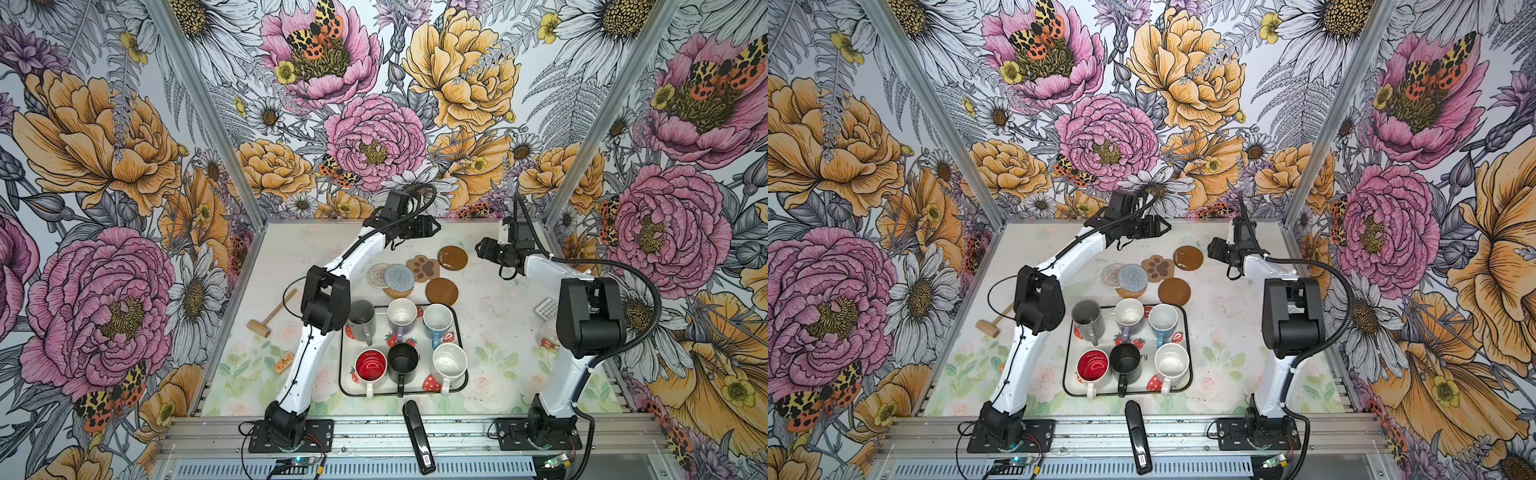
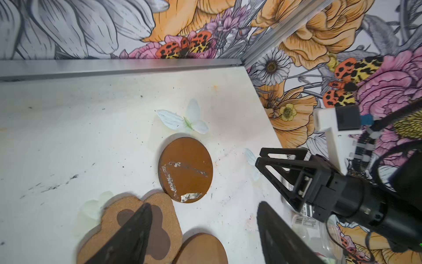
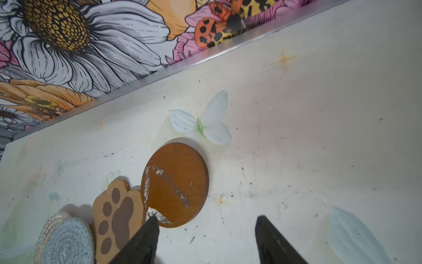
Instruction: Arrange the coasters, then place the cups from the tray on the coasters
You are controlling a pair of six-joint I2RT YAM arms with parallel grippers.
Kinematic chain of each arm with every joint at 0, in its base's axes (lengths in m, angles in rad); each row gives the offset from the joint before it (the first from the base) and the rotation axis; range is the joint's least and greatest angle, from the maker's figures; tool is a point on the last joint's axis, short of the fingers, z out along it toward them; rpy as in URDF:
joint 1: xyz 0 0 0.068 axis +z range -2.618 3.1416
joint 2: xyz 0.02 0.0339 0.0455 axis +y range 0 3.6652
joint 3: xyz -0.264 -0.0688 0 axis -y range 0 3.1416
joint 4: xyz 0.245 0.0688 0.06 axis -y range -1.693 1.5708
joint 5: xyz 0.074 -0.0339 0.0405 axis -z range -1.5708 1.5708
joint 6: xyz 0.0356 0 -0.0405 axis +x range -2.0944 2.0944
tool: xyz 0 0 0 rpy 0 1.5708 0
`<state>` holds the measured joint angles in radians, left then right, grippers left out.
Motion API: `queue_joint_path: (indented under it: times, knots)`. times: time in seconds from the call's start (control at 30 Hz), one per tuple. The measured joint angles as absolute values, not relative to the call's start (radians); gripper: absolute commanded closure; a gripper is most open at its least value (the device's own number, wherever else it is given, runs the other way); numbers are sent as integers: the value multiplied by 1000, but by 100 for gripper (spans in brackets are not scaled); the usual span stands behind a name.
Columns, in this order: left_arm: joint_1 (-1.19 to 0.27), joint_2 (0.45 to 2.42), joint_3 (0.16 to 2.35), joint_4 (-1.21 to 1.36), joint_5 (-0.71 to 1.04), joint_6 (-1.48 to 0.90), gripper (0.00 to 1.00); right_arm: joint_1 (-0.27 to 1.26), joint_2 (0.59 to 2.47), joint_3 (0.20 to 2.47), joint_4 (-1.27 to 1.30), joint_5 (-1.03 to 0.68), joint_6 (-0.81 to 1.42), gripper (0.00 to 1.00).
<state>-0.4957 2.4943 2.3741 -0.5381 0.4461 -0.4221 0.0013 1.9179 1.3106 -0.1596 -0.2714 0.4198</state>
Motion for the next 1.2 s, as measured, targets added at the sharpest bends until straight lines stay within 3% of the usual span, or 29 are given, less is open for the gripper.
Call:
queue_joint_path:
  times: [0.5, 1.2]
  knots:
    - [-522, 2761, 2643, -601, 401, -542, 25, -14, 2112, 1456, -169, -454, 505, 35]
    - [-535, 2894, 2655, -349, 411, -733, 25, -21, 2162, 1490, -176, -540, 554, 36]
